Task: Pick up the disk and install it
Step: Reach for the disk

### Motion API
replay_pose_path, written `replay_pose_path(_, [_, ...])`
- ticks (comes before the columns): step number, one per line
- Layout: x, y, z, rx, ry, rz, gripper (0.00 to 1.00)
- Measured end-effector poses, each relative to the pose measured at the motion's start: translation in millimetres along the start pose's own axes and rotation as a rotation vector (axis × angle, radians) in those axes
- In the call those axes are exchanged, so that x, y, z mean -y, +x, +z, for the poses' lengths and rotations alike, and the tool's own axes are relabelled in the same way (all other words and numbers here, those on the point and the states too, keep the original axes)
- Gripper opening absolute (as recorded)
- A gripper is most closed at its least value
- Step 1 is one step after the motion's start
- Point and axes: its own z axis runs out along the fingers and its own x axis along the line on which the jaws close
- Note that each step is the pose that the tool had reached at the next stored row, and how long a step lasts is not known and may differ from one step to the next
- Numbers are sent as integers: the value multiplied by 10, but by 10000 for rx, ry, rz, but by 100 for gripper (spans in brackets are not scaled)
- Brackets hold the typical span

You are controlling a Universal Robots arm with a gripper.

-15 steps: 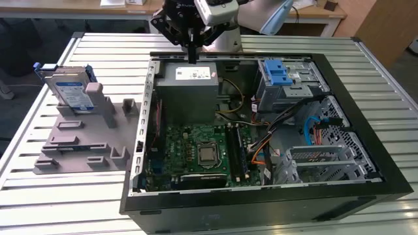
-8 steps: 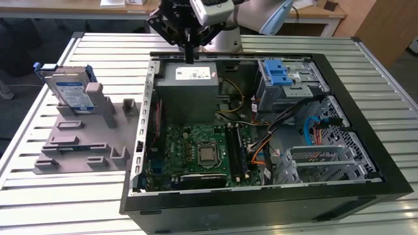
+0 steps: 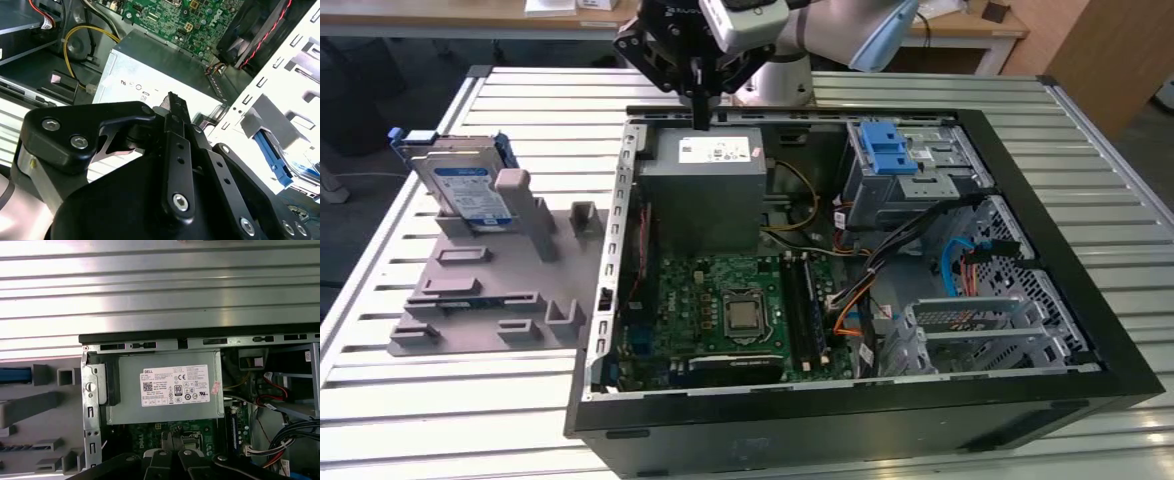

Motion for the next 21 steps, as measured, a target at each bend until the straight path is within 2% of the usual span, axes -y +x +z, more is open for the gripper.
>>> replay_pose_path(21, [12,169,0,-2,1,0,11])
